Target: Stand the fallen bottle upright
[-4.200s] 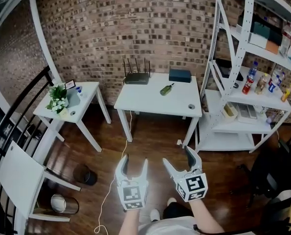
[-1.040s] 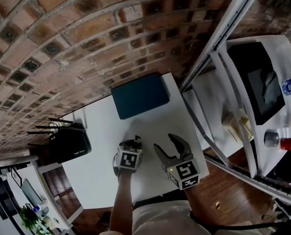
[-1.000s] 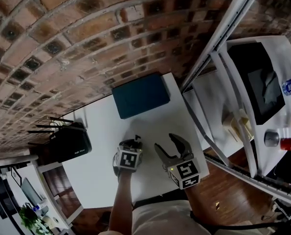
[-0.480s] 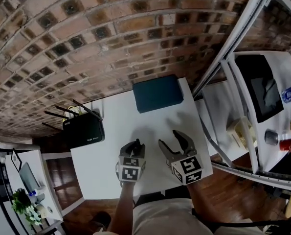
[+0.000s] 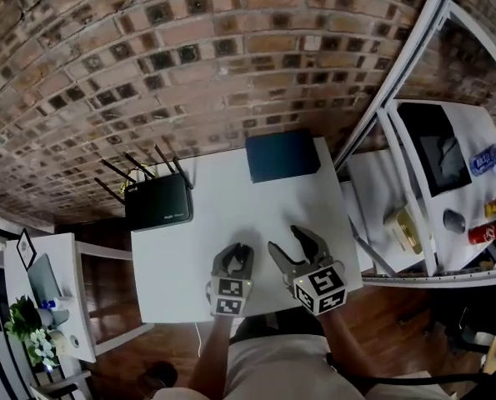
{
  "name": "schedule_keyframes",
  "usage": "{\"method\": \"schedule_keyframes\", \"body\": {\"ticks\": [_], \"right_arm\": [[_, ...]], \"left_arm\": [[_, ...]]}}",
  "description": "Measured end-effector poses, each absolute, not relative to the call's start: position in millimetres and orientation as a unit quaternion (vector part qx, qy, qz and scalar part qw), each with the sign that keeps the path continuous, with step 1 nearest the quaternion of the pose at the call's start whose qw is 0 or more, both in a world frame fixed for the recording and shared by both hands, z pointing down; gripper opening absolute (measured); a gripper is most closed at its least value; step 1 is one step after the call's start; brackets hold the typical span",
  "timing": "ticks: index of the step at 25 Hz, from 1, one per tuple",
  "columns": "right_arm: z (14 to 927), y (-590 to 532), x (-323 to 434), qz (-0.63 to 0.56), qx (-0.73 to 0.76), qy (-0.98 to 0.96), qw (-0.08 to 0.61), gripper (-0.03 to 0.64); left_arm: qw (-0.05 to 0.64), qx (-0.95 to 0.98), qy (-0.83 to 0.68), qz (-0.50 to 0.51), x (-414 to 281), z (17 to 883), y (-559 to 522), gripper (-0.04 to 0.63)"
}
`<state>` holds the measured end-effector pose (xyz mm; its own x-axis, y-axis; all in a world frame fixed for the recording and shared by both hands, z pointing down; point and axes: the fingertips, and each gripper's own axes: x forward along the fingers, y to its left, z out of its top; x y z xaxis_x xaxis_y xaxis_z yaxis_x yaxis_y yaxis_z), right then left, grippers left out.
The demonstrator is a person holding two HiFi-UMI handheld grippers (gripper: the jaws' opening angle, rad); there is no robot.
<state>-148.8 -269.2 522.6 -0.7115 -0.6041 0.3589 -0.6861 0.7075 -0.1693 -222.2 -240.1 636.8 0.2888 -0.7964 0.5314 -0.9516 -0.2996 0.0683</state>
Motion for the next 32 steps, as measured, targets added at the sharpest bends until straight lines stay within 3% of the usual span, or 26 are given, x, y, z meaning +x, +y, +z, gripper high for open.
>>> {"method": "schedule_keyframes", "body": {"ticks": [5, 8, 11, 16, 17, 18, 19, 20, 25, 28, 32], "right_arm": [[502, -236, -138, 0.116, 0.367, -0.912, 0.141, 0.251], [490, -215, -125, 0.099, 0.368, -0.913, 0.143, 0.252], [476, -192, -108, 0.079, 0.363, -0.919, 0.134, 0.251], [437, -143, -77, 0.022, 0.344, -0.938, 0.04, 0.252], [426, -128, -71, 0.015, 0.332, -0.943, 0.006, 0.267], [417, -110, -65, 0.013, 0.311, -0.95, -0.025, 0.358], [411, -89, -57, 0.015, 0.287, -0.957, -0.046, 0.54], [409, -68, -46, 0.02, 0.27, -0.961, -0.06, 0.552], [423, 1, 45, 0.06, 0.292, -0.953, -0.06, 0.545], [431, 33, 88, 0.046, 0.327, -0.944, -0.022, 0.404], [405, 47, 107, -0.017, 0.345, -0.938, -0.025, 0.39]], "left_arm": [[0.174, 0.781, -0.57, 0.186, -224, 642, -222, 0.154], [0.169, 0.774, -0.586, 0.172, -229, 637, -218, 0.248], [0.165, 0.757, -0.617, 0.138, -232, 616, -202, 0.259], [0.13, 0.724, -0.67, 0.106, -207, 577, -133, 0.286], [0.114, 0.717, -0.68, 0.101, -200, 564, -116, 0.288], [0.096, 0.711, -0.69, 0.095, -191, 550, -97, 0.29], [0.078, 0.703, -0.702, 0.088, -181, 534, -76, 0.292], [0.061, 0.693, -0.714, 0.079, -170, 518, -53, 0.298], [0.029, 0.654, -0.755, 0.03, -91, 456, 51, 0.326], [0.029, 0.645, -0.763, 0.038, -57, 445, 103, 0.362], [0.006, 0.638, -0.769, 0.041, -44, 425, 129, 0.379]]}}
